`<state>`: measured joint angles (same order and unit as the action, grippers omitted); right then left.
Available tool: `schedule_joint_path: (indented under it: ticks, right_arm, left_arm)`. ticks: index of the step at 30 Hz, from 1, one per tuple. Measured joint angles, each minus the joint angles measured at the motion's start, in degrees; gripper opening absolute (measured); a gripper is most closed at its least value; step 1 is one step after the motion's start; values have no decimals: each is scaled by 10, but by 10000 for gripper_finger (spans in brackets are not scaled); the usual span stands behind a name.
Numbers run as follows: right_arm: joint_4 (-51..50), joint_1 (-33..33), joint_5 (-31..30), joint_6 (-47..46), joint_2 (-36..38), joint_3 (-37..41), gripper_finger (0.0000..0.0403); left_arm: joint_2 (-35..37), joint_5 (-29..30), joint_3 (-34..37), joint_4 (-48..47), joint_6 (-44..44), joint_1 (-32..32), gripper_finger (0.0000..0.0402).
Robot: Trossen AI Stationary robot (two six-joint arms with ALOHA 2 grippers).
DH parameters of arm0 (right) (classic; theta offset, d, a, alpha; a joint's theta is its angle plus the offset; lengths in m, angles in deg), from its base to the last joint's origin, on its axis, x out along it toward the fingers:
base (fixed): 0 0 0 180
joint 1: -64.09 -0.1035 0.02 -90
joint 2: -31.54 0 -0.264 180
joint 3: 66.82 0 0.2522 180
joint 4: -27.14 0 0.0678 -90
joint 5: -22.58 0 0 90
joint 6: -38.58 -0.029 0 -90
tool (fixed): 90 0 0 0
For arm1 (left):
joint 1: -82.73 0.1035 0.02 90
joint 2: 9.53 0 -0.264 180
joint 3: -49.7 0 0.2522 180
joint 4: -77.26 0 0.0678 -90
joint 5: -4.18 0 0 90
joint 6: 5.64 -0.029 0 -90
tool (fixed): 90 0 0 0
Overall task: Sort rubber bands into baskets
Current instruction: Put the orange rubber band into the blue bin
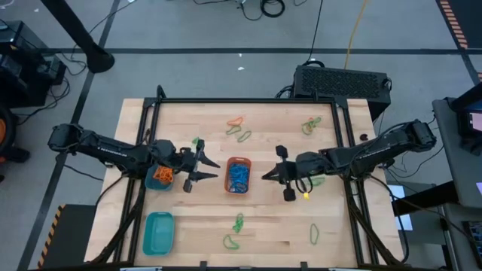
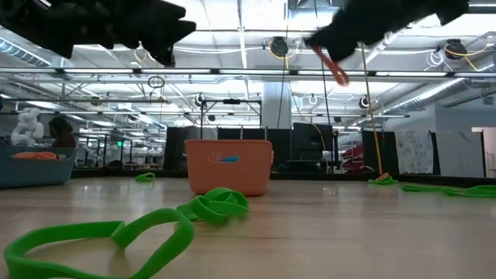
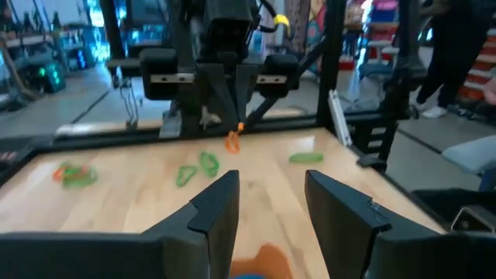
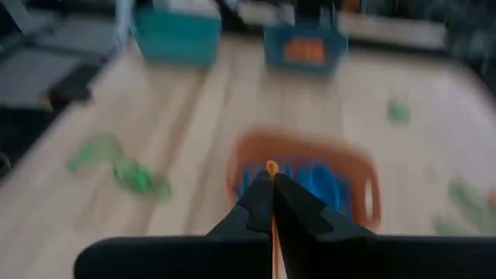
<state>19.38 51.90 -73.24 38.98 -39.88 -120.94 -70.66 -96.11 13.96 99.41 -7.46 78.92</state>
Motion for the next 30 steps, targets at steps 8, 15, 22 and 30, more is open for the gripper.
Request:
schedule_joint_path:
  ticks: [8, 15, 22, 30]
  right_arm:
    - [192, -15, -1, 72, -33, -2, 0]
    - [315, -13, -5, 95, -117, -1, 0]
    - [371, -9, -5, 128, -167, -12, 0]
    - [382, -5, -29, 128, -166, -17, 0]
  left_arm:
    - [-102, 7, -1, 153, 15, -16, 157]
    - [-223, 23, -32, 268, 30, -16, 157]
    - [-312, 5, -83, 266, 31, -17, 157]
    - [-371, 2, -131, 267, 30, -28, 157]
